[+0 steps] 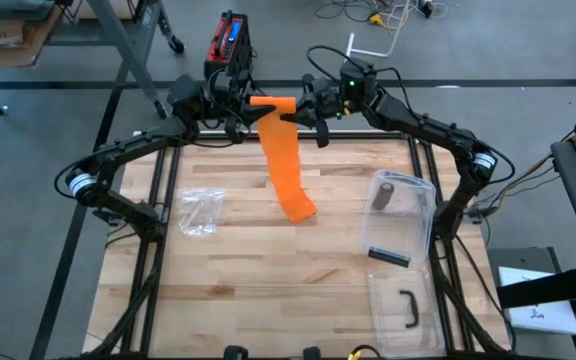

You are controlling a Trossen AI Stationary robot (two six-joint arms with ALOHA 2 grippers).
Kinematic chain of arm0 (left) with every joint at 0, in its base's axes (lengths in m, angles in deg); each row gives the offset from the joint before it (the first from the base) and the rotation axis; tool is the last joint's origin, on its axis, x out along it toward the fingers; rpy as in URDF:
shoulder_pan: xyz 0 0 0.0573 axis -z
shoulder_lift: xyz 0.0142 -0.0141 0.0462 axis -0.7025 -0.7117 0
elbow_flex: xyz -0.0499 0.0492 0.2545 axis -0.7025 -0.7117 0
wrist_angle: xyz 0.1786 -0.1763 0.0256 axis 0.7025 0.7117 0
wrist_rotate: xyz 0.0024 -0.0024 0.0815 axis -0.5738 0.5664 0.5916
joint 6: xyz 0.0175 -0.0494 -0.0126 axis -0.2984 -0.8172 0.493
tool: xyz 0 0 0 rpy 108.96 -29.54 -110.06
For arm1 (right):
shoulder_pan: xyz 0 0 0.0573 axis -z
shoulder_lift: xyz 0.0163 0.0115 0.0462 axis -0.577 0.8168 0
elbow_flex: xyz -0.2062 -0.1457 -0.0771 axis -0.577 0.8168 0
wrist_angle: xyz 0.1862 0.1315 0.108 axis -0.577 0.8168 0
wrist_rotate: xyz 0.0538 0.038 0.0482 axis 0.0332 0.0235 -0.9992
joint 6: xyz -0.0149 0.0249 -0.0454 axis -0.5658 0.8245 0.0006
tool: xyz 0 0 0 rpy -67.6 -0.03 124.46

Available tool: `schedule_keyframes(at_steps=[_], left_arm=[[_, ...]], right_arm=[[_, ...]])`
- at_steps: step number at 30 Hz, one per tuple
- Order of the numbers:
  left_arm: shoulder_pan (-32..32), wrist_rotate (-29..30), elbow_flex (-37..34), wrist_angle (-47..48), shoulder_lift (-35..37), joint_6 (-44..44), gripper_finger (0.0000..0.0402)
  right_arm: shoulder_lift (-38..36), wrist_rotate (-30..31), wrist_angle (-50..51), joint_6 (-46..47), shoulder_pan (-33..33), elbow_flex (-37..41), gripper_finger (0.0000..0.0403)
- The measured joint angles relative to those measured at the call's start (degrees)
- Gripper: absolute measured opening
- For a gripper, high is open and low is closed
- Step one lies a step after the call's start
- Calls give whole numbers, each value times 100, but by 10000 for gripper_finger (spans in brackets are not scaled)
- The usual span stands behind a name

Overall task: Roll bandage
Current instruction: Roll the orange bandage

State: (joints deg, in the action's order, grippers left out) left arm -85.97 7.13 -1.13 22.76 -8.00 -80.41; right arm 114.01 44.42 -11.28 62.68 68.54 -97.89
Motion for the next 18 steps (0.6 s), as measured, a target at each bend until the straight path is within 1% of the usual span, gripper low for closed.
schedule_keyframes(at_steps=[1, 4, 7, 14, 18], left_arm=[[0, 0, 0, -22, 2, -5, 85], [-6, -9, 0, -83, 26, -17, 90], [-11, -14, 0, -140, 74, -13, 94], [-17, -22, 0, -158, 110, -4, 91], [-16, -48, 0, -158, 111, 4, 86]], right_arm=[[-17, 0, 41, -43, 0, 0, 12], [-77, 44, 192, -93, 0, 0, 12], [-129, 187, 511, -266, 0, 0, 3], [-135, 285, 883, -447, 0, 0, 1], [-135, 287, 900, -418, -4, 0, 1]])
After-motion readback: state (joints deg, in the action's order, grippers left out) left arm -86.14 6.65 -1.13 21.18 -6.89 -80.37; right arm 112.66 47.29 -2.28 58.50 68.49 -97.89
